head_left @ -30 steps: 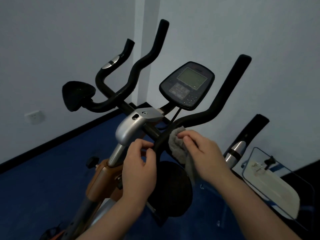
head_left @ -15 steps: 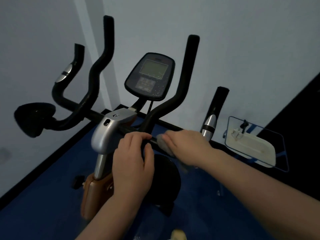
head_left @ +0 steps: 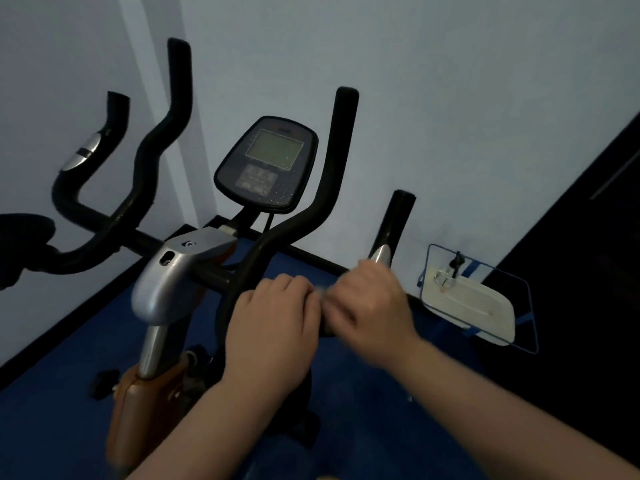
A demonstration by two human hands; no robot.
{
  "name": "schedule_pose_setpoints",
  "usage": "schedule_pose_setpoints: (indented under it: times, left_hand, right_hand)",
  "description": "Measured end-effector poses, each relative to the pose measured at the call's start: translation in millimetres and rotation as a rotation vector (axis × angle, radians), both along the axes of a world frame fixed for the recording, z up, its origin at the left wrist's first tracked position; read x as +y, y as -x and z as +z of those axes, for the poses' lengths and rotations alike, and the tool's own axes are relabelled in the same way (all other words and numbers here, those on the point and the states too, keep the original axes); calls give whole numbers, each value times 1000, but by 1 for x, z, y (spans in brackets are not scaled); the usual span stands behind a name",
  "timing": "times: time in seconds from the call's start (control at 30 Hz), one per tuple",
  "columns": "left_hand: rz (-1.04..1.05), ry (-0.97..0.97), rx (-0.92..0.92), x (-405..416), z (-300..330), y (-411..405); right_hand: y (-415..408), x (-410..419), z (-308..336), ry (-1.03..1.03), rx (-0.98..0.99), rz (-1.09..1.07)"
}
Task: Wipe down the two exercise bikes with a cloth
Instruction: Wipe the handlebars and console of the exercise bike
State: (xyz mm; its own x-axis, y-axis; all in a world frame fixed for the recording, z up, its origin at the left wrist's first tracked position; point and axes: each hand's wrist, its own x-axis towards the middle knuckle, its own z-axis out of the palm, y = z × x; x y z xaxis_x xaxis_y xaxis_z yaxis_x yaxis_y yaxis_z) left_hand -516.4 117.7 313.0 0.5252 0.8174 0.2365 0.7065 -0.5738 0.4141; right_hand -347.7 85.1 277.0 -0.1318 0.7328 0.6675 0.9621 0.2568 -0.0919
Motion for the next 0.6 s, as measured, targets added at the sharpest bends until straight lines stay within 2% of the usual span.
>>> schedule_pose_setpoints:
  times: [0.1, 0.17, 0.27, 0.37, 0.43, 0.53, 0.6]
  left_hand:
    - [44, -26, 37, -5, -4, -9]
    - [58, -35, 54, -5, -7, -8]
    - [56, -20, 73, -5, -7, -7]
    - [59, -19, 92, -4, -8, -6]
    - [62, -23, 92, -4, -8, -6]
    - [74, -36, 84, -5, -8, -7]
    - [85, -27, 76, -6, -9, -8]
  right_hand:
    - [-22, 0, -1, 11, -215, 206]
    - [-47, 14, 13, -20, -261, 284]
    - [-79, 37, 35, -70, -277, 313]
    - [-110, 58, 62, -136, -574, 309]
    - [-123, 71, 86, -144, -675, 287]
    - [-129, 80, 101, -11, -575, 273]
    - [-123, 76, 96, 4, -378, 196]
